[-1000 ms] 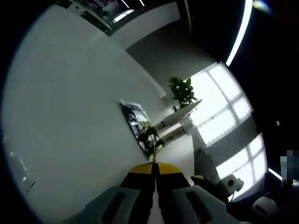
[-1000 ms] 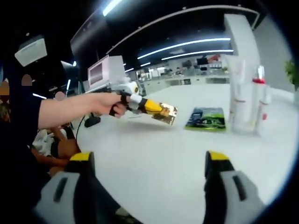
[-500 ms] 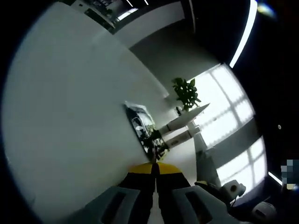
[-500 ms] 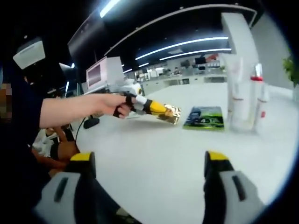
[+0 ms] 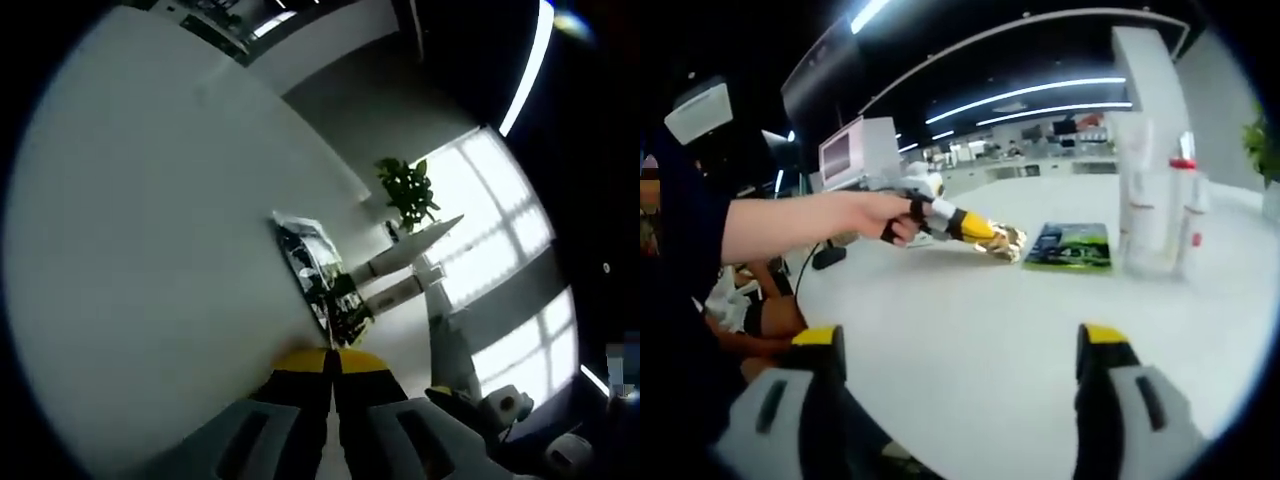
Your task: Arrange the skincare products in the storage area until every visible bottle or jar stands upright without overlapping.
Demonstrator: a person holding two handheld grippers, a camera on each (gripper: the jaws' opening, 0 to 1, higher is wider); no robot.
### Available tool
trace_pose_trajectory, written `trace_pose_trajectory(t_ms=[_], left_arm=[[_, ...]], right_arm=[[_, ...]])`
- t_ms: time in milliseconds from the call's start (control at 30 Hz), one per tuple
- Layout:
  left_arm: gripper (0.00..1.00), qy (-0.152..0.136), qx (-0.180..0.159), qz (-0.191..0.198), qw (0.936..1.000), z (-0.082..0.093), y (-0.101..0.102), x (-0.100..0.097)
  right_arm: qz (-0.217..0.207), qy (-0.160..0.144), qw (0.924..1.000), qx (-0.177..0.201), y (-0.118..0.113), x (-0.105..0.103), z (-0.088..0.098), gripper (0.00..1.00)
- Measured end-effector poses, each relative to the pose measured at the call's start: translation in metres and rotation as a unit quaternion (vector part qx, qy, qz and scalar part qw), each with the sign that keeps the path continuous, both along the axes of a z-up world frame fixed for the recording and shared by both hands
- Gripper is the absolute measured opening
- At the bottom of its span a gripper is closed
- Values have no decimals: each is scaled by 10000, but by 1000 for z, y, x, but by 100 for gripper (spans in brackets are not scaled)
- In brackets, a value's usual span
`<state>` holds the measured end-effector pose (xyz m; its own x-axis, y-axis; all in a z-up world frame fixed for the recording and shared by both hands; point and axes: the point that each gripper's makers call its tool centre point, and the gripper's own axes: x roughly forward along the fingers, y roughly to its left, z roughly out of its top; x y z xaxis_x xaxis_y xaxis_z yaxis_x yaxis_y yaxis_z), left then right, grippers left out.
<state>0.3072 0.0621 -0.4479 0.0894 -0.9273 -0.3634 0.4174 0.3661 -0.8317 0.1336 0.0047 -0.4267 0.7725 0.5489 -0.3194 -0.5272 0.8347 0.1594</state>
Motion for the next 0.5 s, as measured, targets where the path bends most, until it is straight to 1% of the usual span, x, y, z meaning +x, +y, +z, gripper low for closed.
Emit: trace_pose_trajectory(t_ms=[133, 200, 267, 367, 500], left_arm=[[0, -21, 85, -18, 10000, -2, -1, 2], [0, -61, 143, -7, 9999, -4, -1, 3], [0, -46, 164, -37, 9998, -4, -2, 2], [0, -182, 426, -99, 9989, -11, 1, 2], [0, -212, 420, -81, 9989, -11, 1, 3]], right_arm=[[14, 24, 10000, 16, 0, -1, -1, 95], [34, -46, 9999, 106, 2, -1, 3, 96], [37, -58, 10000, 55, 2, -1, 3, 96], [36, -42, 10000, -14, 0, -1, 0, 95], [6, 36, 10000, 41, -3, -2, -5, 93]])
